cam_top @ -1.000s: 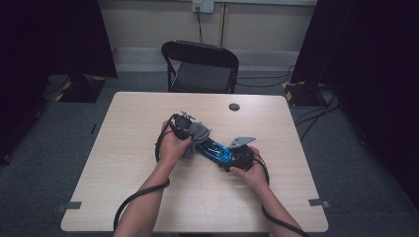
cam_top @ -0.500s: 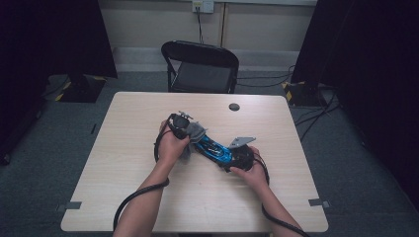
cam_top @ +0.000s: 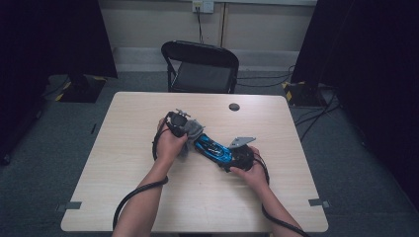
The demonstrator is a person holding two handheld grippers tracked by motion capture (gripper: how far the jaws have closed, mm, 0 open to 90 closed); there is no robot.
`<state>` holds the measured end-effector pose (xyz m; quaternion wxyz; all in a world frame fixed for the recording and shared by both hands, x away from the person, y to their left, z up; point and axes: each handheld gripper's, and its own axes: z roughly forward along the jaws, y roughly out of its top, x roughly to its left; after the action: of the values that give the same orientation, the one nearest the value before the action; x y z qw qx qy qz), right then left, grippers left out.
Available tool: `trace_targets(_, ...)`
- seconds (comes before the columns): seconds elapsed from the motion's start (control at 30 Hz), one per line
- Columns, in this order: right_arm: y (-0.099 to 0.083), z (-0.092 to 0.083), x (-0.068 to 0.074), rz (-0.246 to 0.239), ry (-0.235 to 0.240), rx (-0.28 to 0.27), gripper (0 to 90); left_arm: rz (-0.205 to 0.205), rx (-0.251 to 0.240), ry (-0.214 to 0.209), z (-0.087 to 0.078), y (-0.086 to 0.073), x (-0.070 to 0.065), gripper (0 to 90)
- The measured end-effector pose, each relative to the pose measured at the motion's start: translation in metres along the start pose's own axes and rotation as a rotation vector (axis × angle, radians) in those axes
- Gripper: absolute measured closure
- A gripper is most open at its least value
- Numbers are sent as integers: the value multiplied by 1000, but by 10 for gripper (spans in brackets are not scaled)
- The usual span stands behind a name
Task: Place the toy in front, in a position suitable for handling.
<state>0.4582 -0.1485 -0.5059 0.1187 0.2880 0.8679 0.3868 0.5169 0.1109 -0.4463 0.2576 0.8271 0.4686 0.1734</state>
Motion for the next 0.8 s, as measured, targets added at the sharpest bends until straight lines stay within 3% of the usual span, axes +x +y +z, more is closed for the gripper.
trace_targets(0.2,0,0,0,0,0,0,252,11,1,17,3,3,1,826)
trace_targets(0.5,0,0,0,0,0,0,252,-5,1,30,5,6,3,829)
trace_targets(0.8,0,0,0,-1,0,0,253,16,4,45,4,8,3,831)
